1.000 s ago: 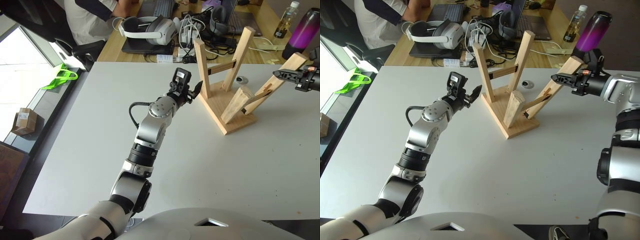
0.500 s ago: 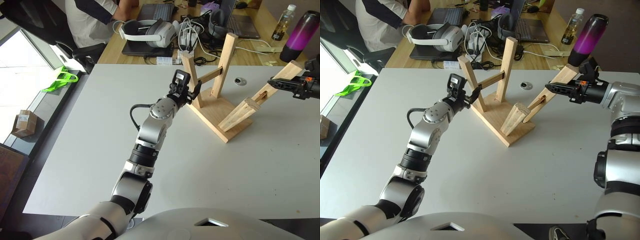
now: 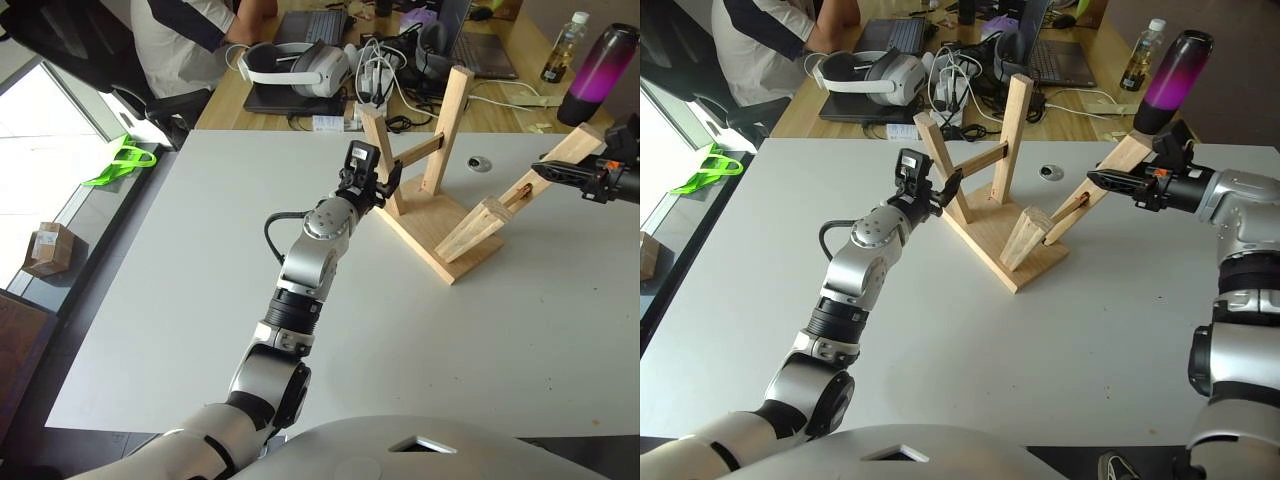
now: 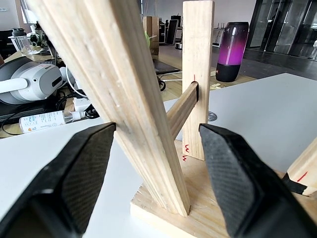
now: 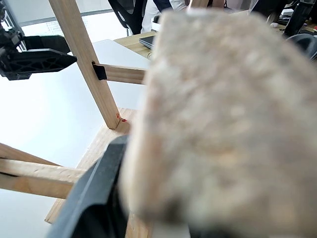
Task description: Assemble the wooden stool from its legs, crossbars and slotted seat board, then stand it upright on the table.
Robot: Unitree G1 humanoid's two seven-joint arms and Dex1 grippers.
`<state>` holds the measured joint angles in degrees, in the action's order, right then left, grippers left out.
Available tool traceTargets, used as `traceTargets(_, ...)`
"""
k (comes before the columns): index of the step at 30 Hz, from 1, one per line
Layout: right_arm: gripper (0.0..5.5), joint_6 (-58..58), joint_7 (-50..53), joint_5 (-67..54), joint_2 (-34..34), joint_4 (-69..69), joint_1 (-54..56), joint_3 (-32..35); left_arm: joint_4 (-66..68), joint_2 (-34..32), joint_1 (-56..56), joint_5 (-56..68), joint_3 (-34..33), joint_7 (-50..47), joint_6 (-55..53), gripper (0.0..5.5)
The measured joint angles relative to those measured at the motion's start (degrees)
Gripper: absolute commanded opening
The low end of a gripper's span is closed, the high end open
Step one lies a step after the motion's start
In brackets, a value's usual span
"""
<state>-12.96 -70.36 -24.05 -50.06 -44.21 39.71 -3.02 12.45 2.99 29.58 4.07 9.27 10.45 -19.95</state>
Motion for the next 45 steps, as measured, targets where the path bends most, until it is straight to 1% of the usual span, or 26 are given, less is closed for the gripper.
traceTargets(11, 1.24, 0.83, 2.55, -3.12, -0.77, 3.58, -3.17, 0.02, -0.03, -0.05, -0.01, 0.02, -0.2, 0.0, 0.0, 3.1)
traceTargets(19, 1.3, 11.36, 4.19, -9.06, 0.57, 2.82, -8.88, 2.27, -0.23, -0.01, -0.01, 0.07, -0.18, 0.04, 0.0, 3.1)
traceTargets(28, 1.31, 14.58, 4.93, -12.11, 1.1, 1.64, -10.96, 2.9, -0.45, -0.07, -0.01, 0.07, -0.17, 0.18, 0.0, 3.1)
traceTargets(29, 1.68, 14.58, 4.93, -12.12, 1.1, 1.64, -10.92, 2.88, -0.44, -0.07, -0.01, 0.07, -0.17, 0.18, 0.0, 3.1)
traceTargets(30, 1.84, 14.91, 5.35, -12.02, 1.08, 1.64, -10.78, 2.61, -0.45, -0.07, -0.01, 0.07, -0.17, 0.19, 0.0, 3.1)
traceTargets(31, 2.09, 17.87, 7.48, -9.39, 1.06, 1.65, -10.88, 1.49, -0.46, -0.07, -0.01, 0.07, -0.16, 0.22, 0.0, 3.1)
traceTargets(35, 2.83, 23.79, 12.92, -2.24, 0.61, 1.42, -9.86, -3.11, -0.46, -0.19, -0.01, 0.07, -0.15, 0.37, -0.01, 3.1)
traceTargets(39, 3.53, 25.92, 17.5, 2.74, -0.09, 1.26, -7.59, -6.16, -0.48, -0.18, -0.01, 0.07, -0.1, 0.62, -0.01, 3.1)
traceTargets(42, 3.68, 27.3, 20.37, 4.15, 0.36, 1.28, -8.22, -6.61, -0.48, -0.22, -0.01, 0.07, -0.07, 1.2, -0.02, 3.1)
traceTargets(45, 3.68, 27.25, 24.23, 3.73, 2.57, 4.23, -11.36, -3.82, -0.56, -0.39, 0.0, 0.08, -0.21, 1.58, -0.22, 3.1)
